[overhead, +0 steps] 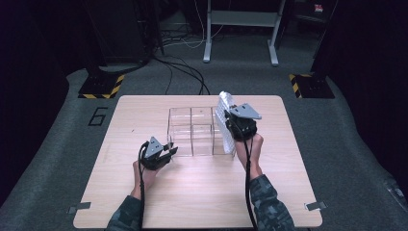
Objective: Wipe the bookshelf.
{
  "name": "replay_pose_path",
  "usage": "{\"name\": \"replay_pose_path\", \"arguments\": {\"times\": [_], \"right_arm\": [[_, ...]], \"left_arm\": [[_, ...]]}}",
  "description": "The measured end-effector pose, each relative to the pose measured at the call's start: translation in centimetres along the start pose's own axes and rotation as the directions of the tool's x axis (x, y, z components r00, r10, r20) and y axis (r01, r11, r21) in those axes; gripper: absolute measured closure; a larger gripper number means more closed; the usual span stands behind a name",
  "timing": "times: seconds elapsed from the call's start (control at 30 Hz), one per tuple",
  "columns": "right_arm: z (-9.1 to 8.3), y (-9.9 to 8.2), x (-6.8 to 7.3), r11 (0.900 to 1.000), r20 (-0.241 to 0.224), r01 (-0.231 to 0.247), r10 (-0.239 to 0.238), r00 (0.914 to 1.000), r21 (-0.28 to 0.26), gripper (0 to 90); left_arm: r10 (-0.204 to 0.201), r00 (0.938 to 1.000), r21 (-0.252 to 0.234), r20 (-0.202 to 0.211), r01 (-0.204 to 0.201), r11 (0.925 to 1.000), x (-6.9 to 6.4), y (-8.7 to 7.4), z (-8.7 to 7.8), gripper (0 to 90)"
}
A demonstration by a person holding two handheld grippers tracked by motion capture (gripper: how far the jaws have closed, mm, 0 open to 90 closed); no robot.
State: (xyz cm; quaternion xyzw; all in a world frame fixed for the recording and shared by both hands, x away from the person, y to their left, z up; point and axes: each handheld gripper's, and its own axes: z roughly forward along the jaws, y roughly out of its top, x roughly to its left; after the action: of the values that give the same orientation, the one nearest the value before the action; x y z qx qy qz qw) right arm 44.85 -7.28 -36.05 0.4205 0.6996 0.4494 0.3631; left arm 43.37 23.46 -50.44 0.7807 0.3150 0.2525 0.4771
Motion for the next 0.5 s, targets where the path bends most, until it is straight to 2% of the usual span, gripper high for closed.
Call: {"name": "replay_pose_path", "arguments": {"times": [0.13,0.17,0.2,0.27,0.37,0.5], "right_arm": [[2.3,-0.6,0.4,0.9981,-0.014,0.000,0.001,0.9999,0.061,82.1],[3.0,-1.0,0.4,0.9949,-0.020,0.016,-0.014,0.9997,0.099,82.0],[3.4,-1.2,0.6,0.9918,-0.012,0.010,-0.009,0.9999,0.128,82.0],[4.2,-2.0,1.0,0.9851,-0.006,0.035,-0.035,0.9994,0.168,81.9],[4.5,-2.9,1.5,0.9777,0.008,0.051,-0.053,0.9985,0.204,81.7],[4.6,-3.7,1.8,0.9699,-0.011,0.071,-0.070,0.9975,0.233,81.3]], "left_arm": [[0.001,1.0000,-0.002,-0.004,-0.001,1.0000,0.0,0.0,0.0,69.8],[0.001,1.0000,-0.002,-0.004,-0.001,1.0000,0.0,0.0,0.0,69.9],[-0.002,1.0000,0.003,-0.001,0.002,1.0000,0.0,0.0,0.0,69.8],[-0.002,1.0000,0.003,-0.001,0.002,1.0000,0.0,0.0,0.0,69.8],[-0.001,1.0000,0.005,0.000,0.001,1.0000,0.0,0.0,0.0,69.8],[-0.002,1.0000,0.007,0.002,0.002,1.0000,0.0,0.0,0.0,69.8]]}}
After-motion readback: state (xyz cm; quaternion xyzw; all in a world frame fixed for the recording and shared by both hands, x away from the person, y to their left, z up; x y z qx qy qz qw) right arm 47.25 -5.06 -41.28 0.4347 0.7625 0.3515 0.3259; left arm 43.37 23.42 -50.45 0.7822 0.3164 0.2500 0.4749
